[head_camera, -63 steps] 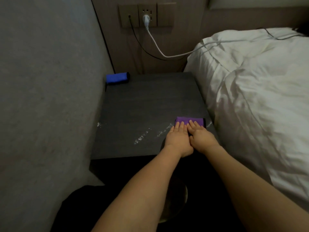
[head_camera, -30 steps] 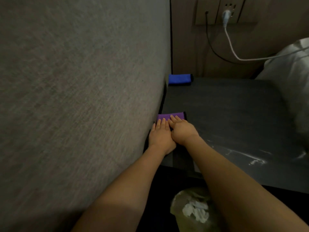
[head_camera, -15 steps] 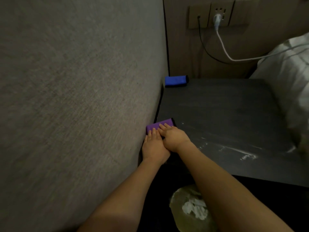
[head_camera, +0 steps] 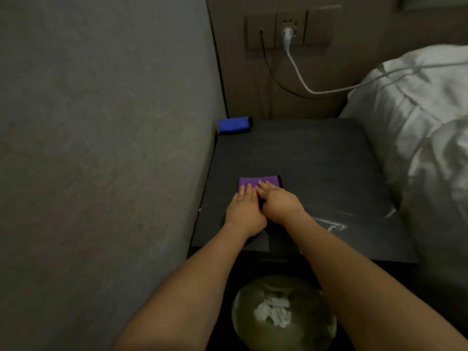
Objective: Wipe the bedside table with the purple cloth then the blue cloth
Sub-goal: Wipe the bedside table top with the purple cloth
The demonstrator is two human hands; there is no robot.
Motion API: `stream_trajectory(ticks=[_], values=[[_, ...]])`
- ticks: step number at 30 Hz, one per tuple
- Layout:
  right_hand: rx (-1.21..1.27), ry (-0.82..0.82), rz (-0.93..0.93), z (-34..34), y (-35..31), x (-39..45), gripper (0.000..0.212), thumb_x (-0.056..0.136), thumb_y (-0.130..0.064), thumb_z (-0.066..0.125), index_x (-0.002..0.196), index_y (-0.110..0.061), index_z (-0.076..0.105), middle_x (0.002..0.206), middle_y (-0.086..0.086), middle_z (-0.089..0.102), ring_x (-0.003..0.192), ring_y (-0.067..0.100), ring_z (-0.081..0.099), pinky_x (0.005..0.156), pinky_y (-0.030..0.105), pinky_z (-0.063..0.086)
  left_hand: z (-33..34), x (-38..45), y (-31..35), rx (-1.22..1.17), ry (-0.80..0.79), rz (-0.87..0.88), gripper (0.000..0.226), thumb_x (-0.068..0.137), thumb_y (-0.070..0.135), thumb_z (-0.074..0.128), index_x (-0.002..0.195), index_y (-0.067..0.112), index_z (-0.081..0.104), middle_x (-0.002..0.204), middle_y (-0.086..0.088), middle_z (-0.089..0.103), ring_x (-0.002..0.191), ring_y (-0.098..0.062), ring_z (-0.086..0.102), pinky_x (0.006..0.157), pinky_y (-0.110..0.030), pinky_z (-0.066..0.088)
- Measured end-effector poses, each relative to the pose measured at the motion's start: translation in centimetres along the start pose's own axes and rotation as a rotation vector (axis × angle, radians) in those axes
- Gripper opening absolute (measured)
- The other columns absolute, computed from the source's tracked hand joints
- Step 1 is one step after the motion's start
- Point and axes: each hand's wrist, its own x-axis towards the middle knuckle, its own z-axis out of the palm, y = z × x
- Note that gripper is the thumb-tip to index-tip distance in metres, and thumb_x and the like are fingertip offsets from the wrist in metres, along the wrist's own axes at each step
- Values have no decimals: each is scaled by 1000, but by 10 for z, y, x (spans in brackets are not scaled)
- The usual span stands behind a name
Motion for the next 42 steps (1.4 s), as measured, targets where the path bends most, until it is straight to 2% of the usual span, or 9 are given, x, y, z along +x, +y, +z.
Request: stream_trajectory(ticks=[7, 12, 21, 26, 32, 42], values=[[6, 48, 166, -21, 84, -39, 61, 91, -18, 44, 148, -20, 23, 159, -2, 14, 145, 12, 14, 116, 27, 16, 9, 24, 87, 29, -13, 176, 76, 91, 34, 39, 152, 4, 6, 161, -14, 5, 149, -26, 2, 121, -36, 6], [-16, 61, 251, -33, 137, -77, 61, 90, -14, 44, 147, -15, 24, 158, 5, 15, 145, 15, 17, 116, 24, 15, 20, 28, 152, 27, -15, 266, 73, 93, 35, 37, 152, 3, 8, 161, -13, 6, 149, -25, 2, 120, -35, 5], [32, 158, 363, -31, 177, -126, 58, 87, -6, 44, 144, -13, 33, 157, 6, 22, 144, 15, 22, 113, 23, 22, 35, 12, 210, 71, -27, 360, 74, 91, 30, 40, 152, 2, 7, 161, -14, 5, 149, -26, 1, 120, -36, 5], [73, 199, 424, -19, 161, -132, 56, 89, -8, 42, 144, -11, 34, 157, 8, 22, 144, 18, 21, 115, 27, 20, 36, 0, 204, 117, -56, 376, 77, 91, 30, 43, 151, 3, 4, 162, -12, 2, 149, -25, 0, 120, -35, 6], [30, 175, 466, -7, 124, -131, 51, 94, -15, 35, 145, -13, 31, 157, 6, 20, 144, 18, 22, 113, 31, 26, 39, -14, 172, 137, -53, 367, 77, 90, 30, 43, 152, 5, 4, 162, -10, 1, 149, -23, 1, 120, -36, 6], [14, 96, 373, 2, 50, -92, 49, 96, -21, 30, 145, -19, 30, 157, -1, 20, 143, 14, 23, 114, 36, 30, 26, -25, 91, 94, -44, 241, 76, 91, 33, 43, 152, 8, 5, 162, -9, 2, 149, -21, 1, 120, -37, 6]])
